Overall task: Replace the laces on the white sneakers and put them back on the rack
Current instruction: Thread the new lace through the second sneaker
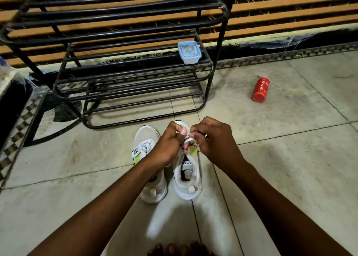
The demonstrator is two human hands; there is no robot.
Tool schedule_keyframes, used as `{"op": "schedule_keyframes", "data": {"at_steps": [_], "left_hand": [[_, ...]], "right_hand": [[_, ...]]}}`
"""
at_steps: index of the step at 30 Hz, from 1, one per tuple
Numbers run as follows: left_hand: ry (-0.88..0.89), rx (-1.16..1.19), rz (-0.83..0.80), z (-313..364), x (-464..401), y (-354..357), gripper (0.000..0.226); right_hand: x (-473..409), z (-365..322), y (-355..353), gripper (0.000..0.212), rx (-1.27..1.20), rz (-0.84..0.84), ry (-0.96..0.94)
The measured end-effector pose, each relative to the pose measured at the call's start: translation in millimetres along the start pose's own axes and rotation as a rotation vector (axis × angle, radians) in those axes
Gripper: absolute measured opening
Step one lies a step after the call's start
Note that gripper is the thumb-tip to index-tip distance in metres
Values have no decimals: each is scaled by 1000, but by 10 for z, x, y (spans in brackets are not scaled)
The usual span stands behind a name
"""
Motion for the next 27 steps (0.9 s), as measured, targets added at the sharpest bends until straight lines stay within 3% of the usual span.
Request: {"op": "schedule_keyframes", "data": {"at_steps": [8,13,17,21,27], "left_hand": [[4,10,48,-78,52,-53,15],[89,41,186,-108,91,-121,7],[147,-34,196,-110,99,-178,9],[189,-114,217,-126,100,-154,11],[59,129,157,-86,132,-158,25]], "right_hand": [[26,160,131,12,-492,-167,461],[9,212,239,26,-574,-258,420],[-20,261,279,19,-589,-256,469],[-24,281,240,7,-522,-233,445],[-46,201,228,8,-65,-121,148]]}}
Point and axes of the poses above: each hand's wrist, its own x-axis away from the middle knuckle, its own y-axis out of the palm, z = x × y, the point moved 2 cm from there along -x, towards the middle knuckle, and after that the axes turned 7 degrees about y, right-handed, at the moved point
